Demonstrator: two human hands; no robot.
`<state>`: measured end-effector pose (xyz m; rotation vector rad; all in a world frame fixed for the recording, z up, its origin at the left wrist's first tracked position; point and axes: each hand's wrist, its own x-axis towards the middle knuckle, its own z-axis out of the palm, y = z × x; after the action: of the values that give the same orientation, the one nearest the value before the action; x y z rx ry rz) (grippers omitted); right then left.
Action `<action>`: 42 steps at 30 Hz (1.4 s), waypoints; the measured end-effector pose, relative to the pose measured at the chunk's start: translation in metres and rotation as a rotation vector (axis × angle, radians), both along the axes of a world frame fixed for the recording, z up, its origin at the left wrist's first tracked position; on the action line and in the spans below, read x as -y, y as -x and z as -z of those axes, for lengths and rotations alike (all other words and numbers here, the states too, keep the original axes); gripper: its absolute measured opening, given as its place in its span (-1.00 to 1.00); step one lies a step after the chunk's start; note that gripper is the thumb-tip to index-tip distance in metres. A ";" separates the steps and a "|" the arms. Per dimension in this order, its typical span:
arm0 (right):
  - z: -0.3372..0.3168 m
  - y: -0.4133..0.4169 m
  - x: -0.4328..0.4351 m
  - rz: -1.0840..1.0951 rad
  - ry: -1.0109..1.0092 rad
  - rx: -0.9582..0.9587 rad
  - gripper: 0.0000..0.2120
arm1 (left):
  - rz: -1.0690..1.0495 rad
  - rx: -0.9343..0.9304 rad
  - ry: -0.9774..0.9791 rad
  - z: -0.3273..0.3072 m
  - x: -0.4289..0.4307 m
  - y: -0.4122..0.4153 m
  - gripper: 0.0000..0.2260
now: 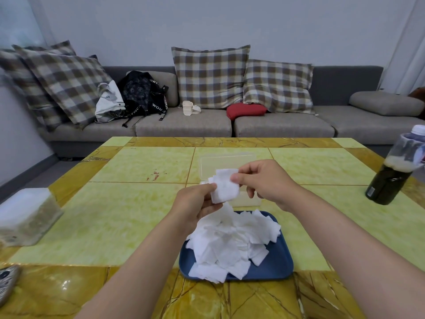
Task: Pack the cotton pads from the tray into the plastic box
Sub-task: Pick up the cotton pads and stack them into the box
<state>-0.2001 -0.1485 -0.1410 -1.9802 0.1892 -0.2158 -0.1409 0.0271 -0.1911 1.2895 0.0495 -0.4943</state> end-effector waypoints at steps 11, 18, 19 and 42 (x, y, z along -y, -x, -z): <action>0.007 -0.007 -0.001 0.115 0.181 -0.011 -0.87 | 0.174 0.066 0.051 -0.010 0.002 0.007 -0.71; 0.008 -0.007 -0.005 0.063 0.004 -0.275 -0.63 | 0.110 0.062 0.021 -0.006 0.001 0.001 -0.81; 0.008 -0.007 -0.005 0.016 -0.079 -0.319 -0.67 | 0.114 0.060 0.037 -0.006 0.001 0.000 -0.81; 0.043 -0.109 -0.018 0.135 0.779 -0.442 -0.85 | 0.055 0.709 -0.872 0.043 -0.005 -0.085 -0.68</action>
<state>-0.0908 -0.1308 -0.1840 -2.7777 0.5956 0.0892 -0.0560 0.0318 -0.2339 2.2652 -0.4057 -0.0090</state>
